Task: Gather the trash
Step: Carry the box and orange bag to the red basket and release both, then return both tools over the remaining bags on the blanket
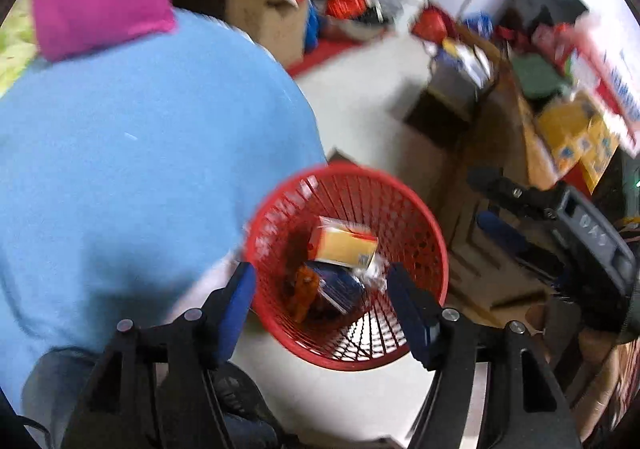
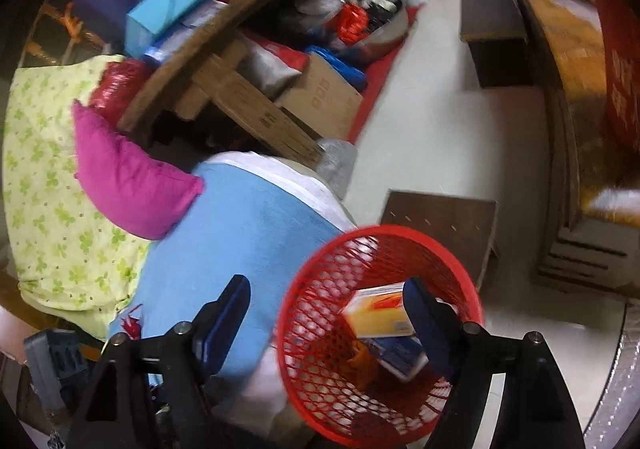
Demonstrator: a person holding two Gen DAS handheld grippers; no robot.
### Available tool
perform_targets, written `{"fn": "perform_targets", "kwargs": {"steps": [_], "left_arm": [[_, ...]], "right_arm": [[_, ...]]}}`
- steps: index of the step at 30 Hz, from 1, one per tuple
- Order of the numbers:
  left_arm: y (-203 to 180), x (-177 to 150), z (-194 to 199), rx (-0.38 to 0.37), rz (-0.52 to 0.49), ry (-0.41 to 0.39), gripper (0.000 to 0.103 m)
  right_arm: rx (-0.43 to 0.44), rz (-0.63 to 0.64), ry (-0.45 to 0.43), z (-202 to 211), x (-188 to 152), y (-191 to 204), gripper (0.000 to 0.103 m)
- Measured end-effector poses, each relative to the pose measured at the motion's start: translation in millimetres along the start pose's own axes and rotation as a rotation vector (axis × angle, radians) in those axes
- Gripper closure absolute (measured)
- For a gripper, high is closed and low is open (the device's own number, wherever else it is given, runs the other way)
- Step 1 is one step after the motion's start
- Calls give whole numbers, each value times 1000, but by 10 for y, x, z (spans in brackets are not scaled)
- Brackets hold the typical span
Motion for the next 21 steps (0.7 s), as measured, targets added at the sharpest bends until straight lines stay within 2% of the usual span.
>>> {"fn": "perform_targets", "kwargs": {"steps": [3,8,13,15,18,21], "left_arm": [[211,-56,443,19,61,-87,34],[635,-220,1177,67,195,-242,34],[1079,-578,1716,178,347,-352,34],[1220,-733,1907,221,388,-388,34],[1434,-944,2146,248,450,-430,34],[1640,-1150,2322,279,510,-455,34]], "right_arm": [[51,61,-53,133,6,281,22],[233,226,-94,319,-108,1144,21],[348,380,-100,343,-392,2033,21],[389,425,-88,287,-519,2358,21],[461,495,-33,167,-729,2850,21],[496,568,6,52,-954,3280,21]]}}
Point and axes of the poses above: each gripper's, at about its wrist camera, not at the fingertips, and z roughly against the way its jaws point, y to its left, x to its top, the point moved 2 cm from there along -z, roughly the way its jaws point, and after that the axes turned 6 degrees about y, right-handed, at the moved point
